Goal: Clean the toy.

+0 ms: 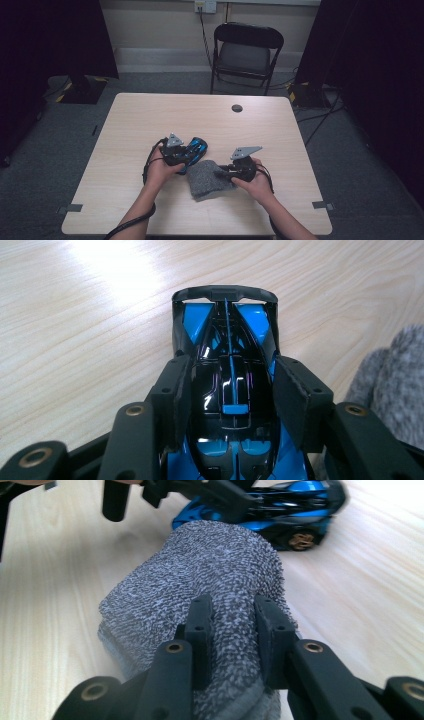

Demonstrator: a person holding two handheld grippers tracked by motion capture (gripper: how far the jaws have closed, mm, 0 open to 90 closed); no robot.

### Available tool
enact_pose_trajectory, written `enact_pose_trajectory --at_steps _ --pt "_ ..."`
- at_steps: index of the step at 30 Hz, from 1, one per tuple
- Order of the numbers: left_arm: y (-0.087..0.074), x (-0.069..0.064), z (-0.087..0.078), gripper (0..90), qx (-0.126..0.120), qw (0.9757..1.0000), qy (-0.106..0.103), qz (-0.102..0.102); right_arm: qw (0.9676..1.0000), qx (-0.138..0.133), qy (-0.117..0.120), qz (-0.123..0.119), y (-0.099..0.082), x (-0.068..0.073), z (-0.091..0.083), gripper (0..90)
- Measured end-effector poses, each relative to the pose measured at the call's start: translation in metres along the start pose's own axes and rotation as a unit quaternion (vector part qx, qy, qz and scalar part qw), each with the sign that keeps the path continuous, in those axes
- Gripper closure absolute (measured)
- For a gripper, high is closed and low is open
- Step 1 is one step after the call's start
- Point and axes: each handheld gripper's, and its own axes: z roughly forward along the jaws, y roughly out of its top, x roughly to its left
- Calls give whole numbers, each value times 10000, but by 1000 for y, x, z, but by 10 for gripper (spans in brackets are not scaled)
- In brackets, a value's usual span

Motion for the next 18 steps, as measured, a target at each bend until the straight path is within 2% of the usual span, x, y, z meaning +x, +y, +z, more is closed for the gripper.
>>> enact_pose_trajectory --at_steps 7,9,12,18 --pt "0 0 0 504 -10 10000 25 10 9997 143 124 -135 4 6 12 701" --pt "-1 0 -1 504 -17 10000 22 2 9997 181 93 -112 3 6 14 671" --pt "-1 0 -1 504 -23 10000 21 -2 9998 194 44 18 -1 4 16 642" --pt "-1 0 -1 504 -27 10000 19 -1 9995 15 -54 313 -3 0 14 575"
